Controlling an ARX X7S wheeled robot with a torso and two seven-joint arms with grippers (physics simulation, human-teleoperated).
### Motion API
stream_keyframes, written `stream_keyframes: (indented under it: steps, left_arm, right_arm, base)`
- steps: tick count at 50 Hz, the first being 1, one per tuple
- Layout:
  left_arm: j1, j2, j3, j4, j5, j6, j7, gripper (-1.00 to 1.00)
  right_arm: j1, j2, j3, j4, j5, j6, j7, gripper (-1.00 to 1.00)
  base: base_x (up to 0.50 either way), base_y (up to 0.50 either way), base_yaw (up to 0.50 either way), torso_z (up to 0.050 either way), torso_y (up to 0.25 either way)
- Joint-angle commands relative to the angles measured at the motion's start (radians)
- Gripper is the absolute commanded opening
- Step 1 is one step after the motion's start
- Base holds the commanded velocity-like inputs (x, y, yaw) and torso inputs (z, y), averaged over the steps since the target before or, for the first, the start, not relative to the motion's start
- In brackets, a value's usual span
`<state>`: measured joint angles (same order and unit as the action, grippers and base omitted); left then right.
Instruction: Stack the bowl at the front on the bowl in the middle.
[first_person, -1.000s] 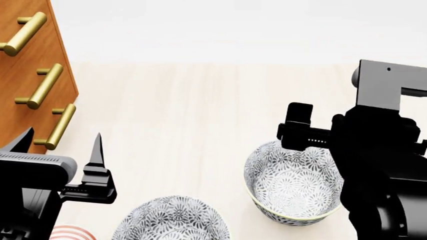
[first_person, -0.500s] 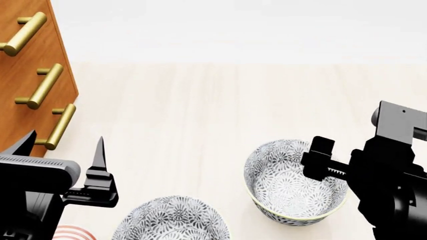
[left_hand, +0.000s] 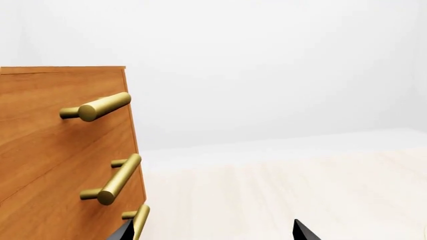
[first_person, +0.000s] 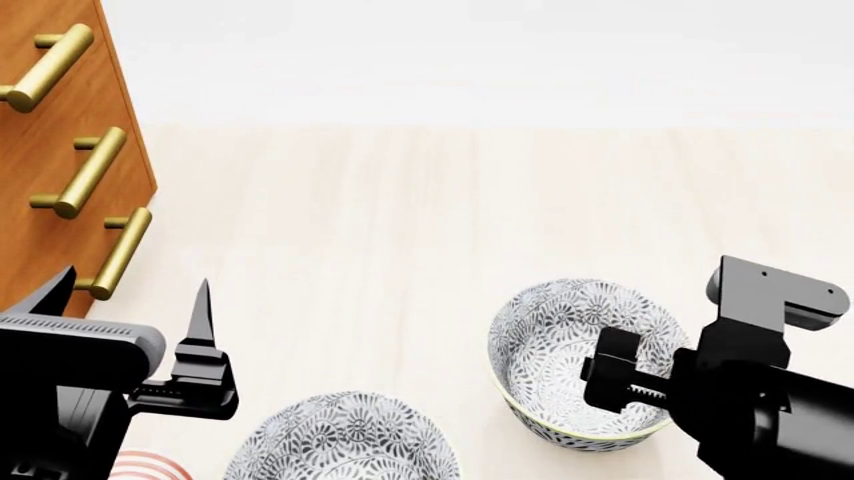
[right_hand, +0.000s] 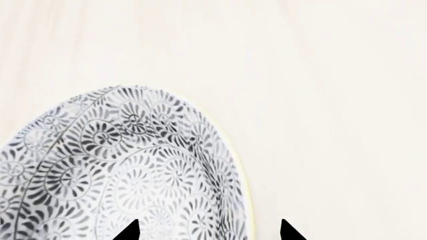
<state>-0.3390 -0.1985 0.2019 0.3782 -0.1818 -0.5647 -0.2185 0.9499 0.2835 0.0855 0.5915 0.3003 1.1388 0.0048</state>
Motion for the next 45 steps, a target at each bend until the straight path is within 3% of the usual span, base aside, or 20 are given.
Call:
stream_keyframes:
  steps: [1, 9, 10, 27, 35, 45]
  left_arm:
    - [0.001, -0.005, 0.003, -0.011, -0.005, 0.006, -0.005, 1.00]
    - [0.003, -0.008, 0.007, -0.019, -0.006, 0.012, -0.008, 1.00]
    - [0.003, -0.009, 0.007, -0.019, -0.007, 0.012, -0.008, 1.00]
    - [0.003, -0.014, 0.012, -0.029, -0.014, 0.019, -0.015, 1.00]
    - [-0.001, -0.018, 0.010, -0.026, -0.021, 0.016, -0.018, 1.00]
    - [-0.003, -0.020, 0.010, -0.024, -0.029, 0.012, -0.022, 1.00]
  right_arm:
    - [0.009, 0.001, -0.009, 0.088, -0.005, -0.045, -0.015, 1.00]
    - [0.009, -0.002, -0.021, 0.120, -0.010, -0.070, -0.023, 1.00]
    - [0.007, -0.003, -0.025, 0.117, -0.011, -0.071, -0.023, -1.00]
    - [0.006, -0.005, -0.024, 0.095, -0.005, -0.067, -0.018, -1.00]
    - [-0.013, -0.012, 0.040, -0.314, 0.081, 0.177, 0.032, -1.00]
    - [0.046, -0.002, 0.078, -0.518, 0.141, 0.360, 0.059, -1.00]
  base:
    - [0.00, 0.00, 0.00, 0.000, 0.000]
    - [0.00, 0.00, 0.00, 0.000, 0.000]
    - [0.00, 0.00, 0.00, 0.000, 0.000]
    - [0.00, 0.00, 0.00, 0.000, 0.000]
    - [0.00, 0.00, 0.00, 0.000, 0.000]
    - [0.00, 0.00, 0.00, 0.000, 0.000]
